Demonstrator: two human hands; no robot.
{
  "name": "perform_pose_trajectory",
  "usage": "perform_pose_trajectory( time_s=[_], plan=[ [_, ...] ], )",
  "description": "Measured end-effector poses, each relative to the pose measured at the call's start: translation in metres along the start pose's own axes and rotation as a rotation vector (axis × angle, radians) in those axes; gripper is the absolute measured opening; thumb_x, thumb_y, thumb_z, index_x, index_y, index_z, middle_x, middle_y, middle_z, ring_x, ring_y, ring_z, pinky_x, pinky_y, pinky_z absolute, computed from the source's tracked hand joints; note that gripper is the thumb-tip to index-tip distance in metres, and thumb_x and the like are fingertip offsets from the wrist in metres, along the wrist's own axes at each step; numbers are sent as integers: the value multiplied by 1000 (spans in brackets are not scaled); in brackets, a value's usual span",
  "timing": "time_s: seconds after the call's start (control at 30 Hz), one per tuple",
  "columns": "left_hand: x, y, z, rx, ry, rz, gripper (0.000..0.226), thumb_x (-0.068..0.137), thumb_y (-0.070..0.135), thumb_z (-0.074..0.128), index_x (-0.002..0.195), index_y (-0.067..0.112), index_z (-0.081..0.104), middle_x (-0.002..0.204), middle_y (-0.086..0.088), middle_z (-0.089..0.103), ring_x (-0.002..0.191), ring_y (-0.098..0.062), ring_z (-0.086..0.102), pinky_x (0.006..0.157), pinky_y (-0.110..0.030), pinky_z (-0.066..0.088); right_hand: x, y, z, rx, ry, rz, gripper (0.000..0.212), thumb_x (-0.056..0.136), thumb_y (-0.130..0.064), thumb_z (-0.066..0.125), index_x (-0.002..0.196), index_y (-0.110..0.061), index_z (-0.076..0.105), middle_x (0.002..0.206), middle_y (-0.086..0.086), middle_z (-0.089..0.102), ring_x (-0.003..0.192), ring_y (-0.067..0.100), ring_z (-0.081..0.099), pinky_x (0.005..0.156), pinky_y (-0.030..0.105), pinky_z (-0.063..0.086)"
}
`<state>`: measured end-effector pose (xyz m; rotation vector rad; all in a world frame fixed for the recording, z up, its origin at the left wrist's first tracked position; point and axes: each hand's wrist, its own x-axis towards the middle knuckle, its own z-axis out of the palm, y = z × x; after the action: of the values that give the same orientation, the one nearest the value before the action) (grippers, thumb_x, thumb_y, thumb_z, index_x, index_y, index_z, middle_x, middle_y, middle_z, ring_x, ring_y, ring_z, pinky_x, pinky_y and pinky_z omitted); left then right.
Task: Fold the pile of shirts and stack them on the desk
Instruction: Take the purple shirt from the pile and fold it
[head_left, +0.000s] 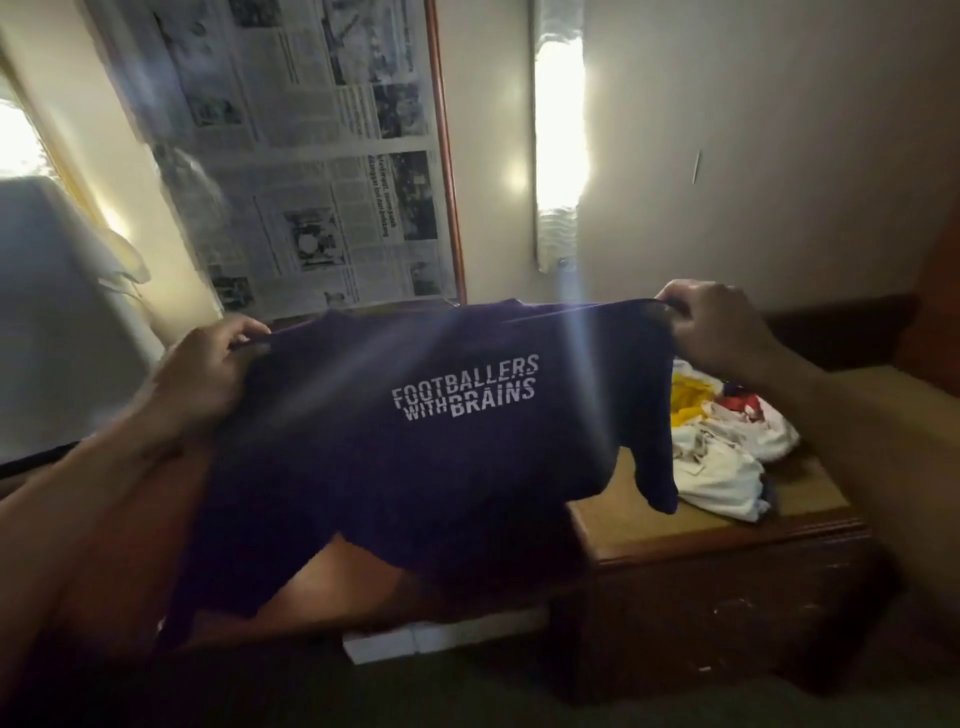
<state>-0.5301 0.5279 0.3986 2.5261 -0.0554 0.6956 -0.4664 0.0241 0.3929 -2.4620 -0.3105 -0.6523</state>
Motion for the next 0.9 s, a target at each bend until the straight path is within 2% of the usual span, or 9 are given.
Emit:
perform_pose_trajectory(
  time_s=[0.1,0.17,0.27,0.43,0.5,0.6,0.67,0.77,0.9],
  plan=[
    [-17,33,-17,-367,-27,-134,12,104,14,54,110,14,65,106,-17,72,88,-31,67,83,-41,54,-12,-1,-33,216,-86,38,22,103,-32,57,97,-14,67,88,6,71,81,27,66,65,30,47],
    [-27,50,-29,-398,-59,-144,11,104,15,54,106,17,65,104,-17,72,83,-27,68,79,-39,56,-19,2,-53,284,-157,62,21,103,-32,58,101,-13,67,94,9,72,82,25,66,68,33,51],
    [-40,65,-47,-190,-194,-56,18,96,19,67,114,17,66,100,-7,74,85,-20,72,79,-38,58,-28,7,-77,237,-213,31,17,101,-28,63,104,-13,70,99,9,73,89,28,69,79,42,55],
    [-51,66,-65,139,-330,58,19,88,10,77,98,26,73,90,5,75,83,-12,71,78,-39,57,-33,12,-97,-34,-323,-35,8,99,-24,64,94,-23,71,91,-3,71,94,24,66,73,30,43],
    [-51,61,-64,161,-265,38,13,89,10,75,90,24,72,83,6,74,80,-14,70,72,-33,52,-36,15,-98,-69,-298,-8,11,101,-27,61,95,-23,70,91,-2,69,92,23,64,76,30,41],
    [-53,49,-59,4,-136,-35,4,95,18,68,98,19,69,83,4,74,77,-15,72,66,-33,55,-41,20,-91,23,-149,10,15,102,-29,59,97,-20,69,89,0,69,84,19,61,74,31,40],
    [-57,43,-52,-160,-87,-101,7,99,16,62,105,14,65,86,1,73,67,-6,70,57,-22,56,-43,23,-84,124,-79,18,16,102,-28,60,94,-18,70,83,1,68,76,16,59,70,32,43],
    [-56,28,-35,-88,-93,-71,7,100,11,60,106,11,64,92,-4,70,70,-3,66,56,-8,47,-40,32,-64,177,-127,35,13,100,-25,64,93,-16,70,82,-1,69,72,12,59,66,28,46],
    [-55,-11,-3,197,-151,-73,16,90,12,75,105,8,74,100,-15,74,84,-24,63,78,-30,46,-29,51,-17,134,-248,69,12,97,-16,67,86,-22,68,82,4,69,71,15,58,68,30,46]
  ],
)
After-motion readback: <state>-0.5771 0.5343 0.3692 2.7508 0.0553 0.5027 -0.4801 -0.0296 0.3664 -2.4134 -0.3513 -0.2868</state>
